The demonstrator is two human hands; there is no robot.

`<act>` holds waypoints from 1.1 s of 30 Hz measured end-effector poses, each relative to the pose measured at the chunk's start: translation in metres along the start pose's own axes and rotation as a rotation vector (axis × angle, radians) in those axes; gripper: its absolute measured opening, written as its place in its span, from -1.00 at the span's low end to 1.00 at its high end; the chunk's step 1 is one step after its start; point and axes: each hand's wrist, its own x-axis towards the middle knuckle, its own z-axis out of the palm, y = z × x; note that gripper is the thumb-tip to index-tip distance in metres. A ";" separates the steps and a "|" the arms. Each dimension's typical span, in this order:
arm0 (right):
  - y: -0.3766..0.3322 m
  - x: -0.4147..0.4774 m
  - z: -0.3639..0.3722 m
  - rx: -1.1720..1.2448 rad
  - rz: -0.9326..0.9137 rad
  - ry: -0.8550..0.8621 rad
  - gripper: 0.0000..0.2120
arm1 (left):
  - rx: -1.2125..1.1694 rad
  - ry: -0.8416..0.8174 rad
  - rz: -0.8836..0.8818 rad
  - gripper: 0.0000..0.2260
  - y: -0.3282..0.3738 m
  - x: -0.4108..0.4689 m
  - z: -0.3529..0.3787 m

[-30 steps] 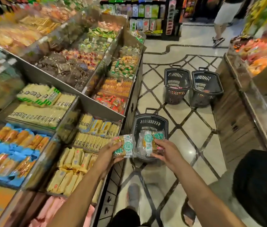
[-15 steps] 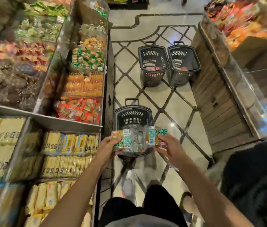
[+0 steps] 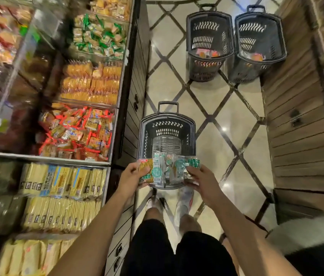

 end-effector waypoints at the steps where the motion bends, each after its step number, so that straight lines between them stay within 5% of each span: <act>1: 0.006 0.019 -0.001 -0.016 0.021 0.013 -0.69 | -0.010 0.014 -0.012 -0.68 -0.007 0.016 0.001; 5: 0.033 0.091 0.000 -0.074 0.080 0.072 -0.70 | -0.036 0.082 -0.089 -0.49 -0.036 0.076 0.005; 9: 0.069 0.166 -0.001 -0.171 0.108 0.117 -0.70 | -0.025 0.146 -0.106 -0.80 -0.069 0.150 0.009; 13: 0.119 0.241 0.003 -0.293 0.105 0.185 -0.74 | 0.115 0.187 -0.060 -0.74 -0.120 0.233 0.011; 17: 0.174 0.310 0.004 -0.369 0.121 0.211 -0.48 | 0.297 0.237 -0.105 -0.70 -0.151 0.300 0.026; 20: 0.203 0.357 0.003 -0.344 0.185 0.258 -0.76 | 0.430 0.208 -0.066 -0.53 -0.180 0.346 0.031; 23: 0.230 0.397 -0.004 -0.334 0.226 0.238 -0.70 | 0.516 0.190 -0.174 -0.77 -0.208 0.384 0.029; 26: 0.251 0.428 -0.016 -0.361 0.270 0.214 -0.53 | 0.585 0.143 -0.220 -0.73 -0.229 0.414 0.028; 33: 0.285 0.457 -0.025 -0.438 0.311 0.223 -0.62 | 0.660 0.182 -0.241 -0.64 -0.261 0.448 0.030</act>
